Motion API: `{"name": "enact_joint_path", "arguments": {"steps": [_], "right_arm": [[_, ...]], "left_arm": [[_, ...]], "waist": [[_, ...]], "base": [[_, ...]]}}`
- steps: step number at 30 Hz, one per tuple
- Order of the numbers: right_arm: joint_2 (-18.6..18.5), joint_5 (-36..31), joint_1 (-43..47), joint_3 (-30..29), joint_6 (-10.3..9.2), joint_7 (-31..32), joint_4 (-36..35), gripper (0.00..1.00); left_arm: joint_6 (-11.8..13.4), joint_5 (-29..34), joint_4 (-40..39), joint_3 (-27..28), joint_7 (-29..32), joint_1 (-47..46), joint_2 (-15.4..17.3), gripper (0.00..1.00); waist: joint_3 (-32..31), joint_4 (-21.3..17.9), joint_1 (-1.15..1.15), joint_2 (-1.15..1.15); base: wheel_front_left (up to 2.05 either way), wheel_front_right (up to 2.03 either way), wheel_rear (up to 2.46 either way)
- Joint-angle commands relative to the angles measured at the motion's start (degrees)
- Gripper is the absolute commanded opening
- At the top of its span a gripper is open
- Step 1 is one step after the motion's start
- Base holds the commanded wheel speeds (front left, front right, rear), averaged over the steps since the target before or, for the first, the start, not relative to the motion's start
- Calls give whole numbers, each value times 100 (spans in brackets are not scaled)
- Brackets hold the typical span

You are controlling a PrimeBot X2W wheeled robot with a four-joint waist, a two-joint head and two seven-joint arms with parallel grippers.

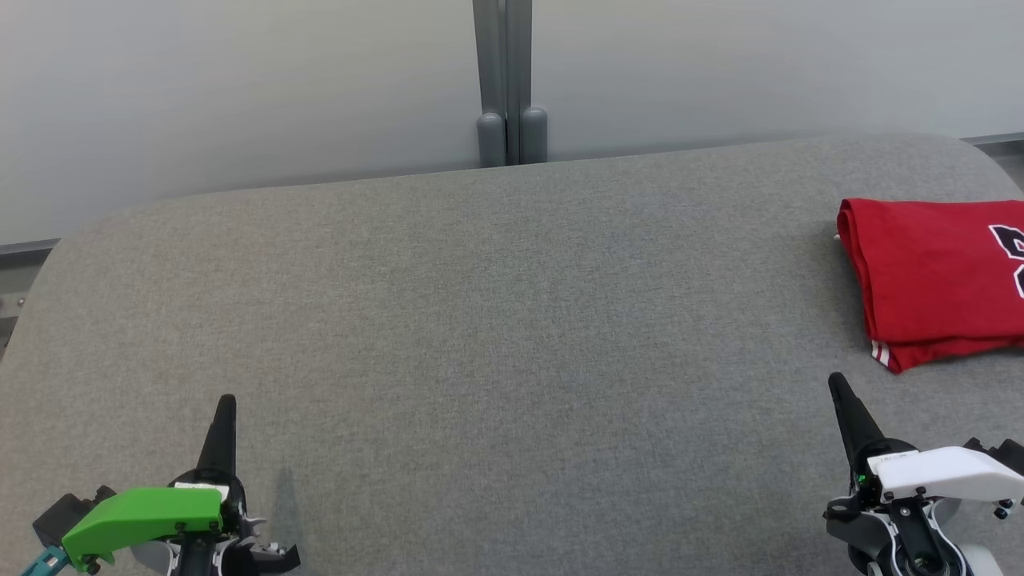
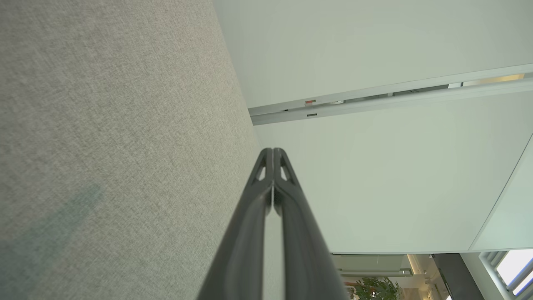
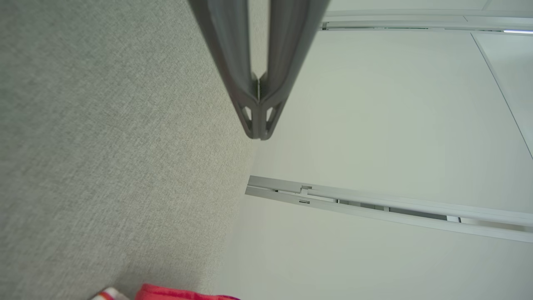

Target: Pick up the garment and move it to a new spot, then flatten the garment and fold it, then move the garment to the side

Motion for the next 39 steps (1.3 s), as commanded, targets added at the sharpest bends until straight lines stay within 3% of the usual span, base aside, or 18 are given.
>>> {"name": "enact_joint_path", "arguments": {"steps": [1, 28, 39], "right_arm": [[-33, 124, -89, -30, -3, 36, -53, 0], [-41, 1151, -153, -119, -3, 312, -86, 0], [-41, 1138, -150, -117, -3, 316, -83, 0]], "left_arm": [[-39, -118, -51, 38, 49, -122, 30, 0], [-100, -1018, -78, 216, 327, -270, 33, 0], [-97, -1004, -73, 213, 329, -252, 32, 0]], "waist": [[1, 0, 0, 0], [18, -7, 0, 0], [18, -7, 0, 0]], "base": [[0, 0, 0], [0, 0, 0], [0, 0, 0]]}}
